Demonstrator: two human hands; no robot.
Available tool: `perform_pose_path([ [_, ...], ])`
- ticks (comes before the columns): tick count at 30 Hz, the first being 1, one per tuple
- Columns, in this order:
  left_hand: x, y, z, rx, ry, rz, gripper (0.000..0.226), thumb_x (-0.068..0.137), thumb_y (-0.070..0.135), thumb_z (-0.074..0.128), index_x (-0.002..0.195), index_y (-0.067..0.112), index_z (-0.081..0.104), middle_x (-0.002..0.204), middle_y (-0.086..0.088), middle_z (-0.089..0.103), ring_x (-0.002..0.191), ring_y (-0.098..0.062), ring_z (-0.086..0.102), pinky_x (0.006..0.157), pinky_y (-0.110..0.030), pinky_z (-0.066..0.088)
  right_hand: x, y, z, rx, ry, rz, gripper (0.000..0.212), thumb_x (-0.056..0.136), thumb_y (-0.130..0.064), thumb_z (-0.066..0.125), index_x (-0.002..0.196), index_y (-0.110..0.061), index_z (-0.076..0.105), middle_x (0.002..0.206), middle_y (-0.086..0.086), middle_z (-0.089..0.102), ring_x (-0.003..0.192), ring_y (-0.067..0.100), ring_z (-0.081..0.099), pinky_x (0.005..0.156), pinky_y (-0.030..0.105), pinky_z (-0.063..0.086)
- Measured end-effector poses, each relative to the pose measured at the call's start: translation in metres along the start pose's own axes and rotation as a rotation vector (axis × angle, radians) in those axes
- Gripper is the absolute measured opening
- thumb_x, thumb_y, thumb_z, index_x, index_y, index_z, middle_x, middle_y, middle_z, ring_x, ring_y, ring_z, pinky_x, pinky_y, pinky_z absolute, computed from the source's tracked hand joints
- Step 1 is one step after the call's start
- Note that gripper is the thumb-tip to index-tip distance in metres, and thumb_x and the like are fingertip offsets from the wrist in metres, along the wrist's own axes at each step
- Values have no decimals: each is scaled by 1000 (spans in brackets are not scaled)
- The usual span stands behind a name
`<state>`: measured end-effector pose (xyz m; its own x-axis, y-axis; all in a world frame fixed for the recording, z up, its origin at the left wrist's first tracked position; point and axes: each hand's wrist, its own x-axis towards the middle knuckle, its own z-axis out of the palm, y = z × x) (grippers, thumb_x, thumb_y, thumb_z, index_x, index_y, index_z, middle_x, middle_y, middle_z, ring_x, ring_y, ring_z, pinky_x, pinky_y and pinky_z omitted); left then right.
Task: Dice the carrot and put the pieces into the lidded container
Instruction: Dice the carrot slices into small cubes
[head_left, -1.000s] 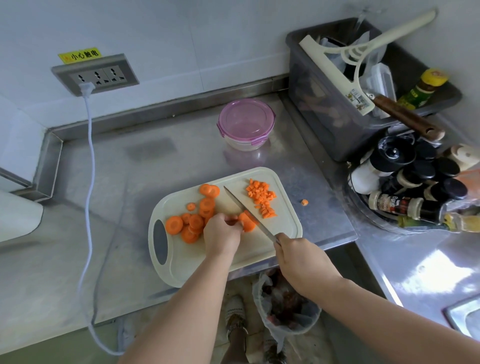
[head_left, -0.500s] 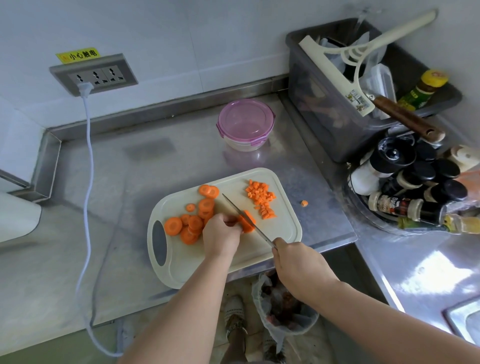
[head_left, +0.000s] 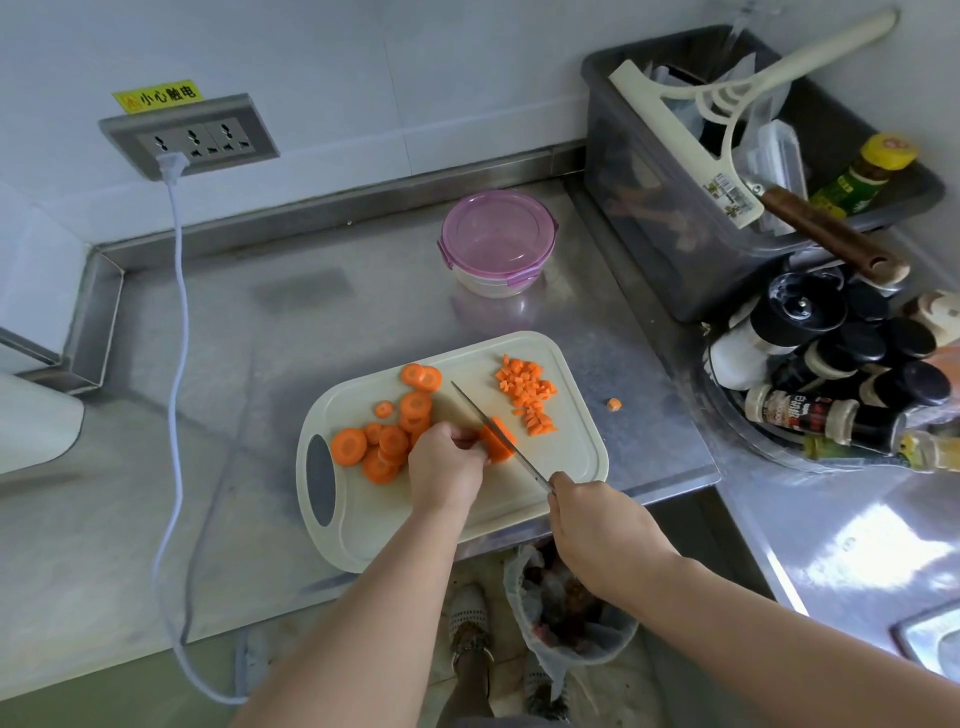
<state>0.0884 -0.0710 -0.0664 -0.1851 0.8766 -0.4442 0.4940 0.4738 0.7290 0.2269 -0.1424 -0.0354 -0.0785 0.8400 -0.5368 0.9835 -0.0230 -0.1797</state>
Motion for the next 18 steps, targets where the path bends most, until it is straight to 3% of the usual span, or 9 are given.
perform_pose_path([
  [4, 1, 1, -1, 38, 6, 7, 9, 83, 19, 70, 84, 18, 61, 90, -3, 70, 88, -20, 65, 71, -26, 44, 4, -1, -2, 39, -32, 29, 28, 98, -12, 41, 126, -12, 41, 91, 3, 60, 78, 24, 63, 67, 39, 57],
  [12, 2, 0, 0, 54, 15, 17, 11, 86, 14, 66, 96, 10, 66, 98, -5, 69, 93, -20, 63, 76, -25, 45, 10, -2, 4, 82, -17, 78, 29, 96, -9, 37, 125, -13, 40, 81, 2, 57, 68, 22, 60, 61, 37, 55],
  [15, 0, 0, -1, 20, 17, 7, 7, 86, 17, 67, 91, 15, 62, 94, 0, 67, 89, -15, 61, 76, -24, 44, 12, -2, 2, 140, 0, 56, 21, 100, -15, 37, 120, -13, 46, 92, 5, 62, 77, 24, 65, 70, 42, 58],
  [18, -1, -1, 0, -7, 17, -9, 9, 85, 19, 68, 87, 19, 60, 90, 3, 67, 87, -13, 61, 73, -22, 41, 7, 1, -3, 231, 57, 63, 24, 103, -29, 29, 111, -17, 49, 88, 4, 63, 75, 25, 64, 70, 43, 57],
])
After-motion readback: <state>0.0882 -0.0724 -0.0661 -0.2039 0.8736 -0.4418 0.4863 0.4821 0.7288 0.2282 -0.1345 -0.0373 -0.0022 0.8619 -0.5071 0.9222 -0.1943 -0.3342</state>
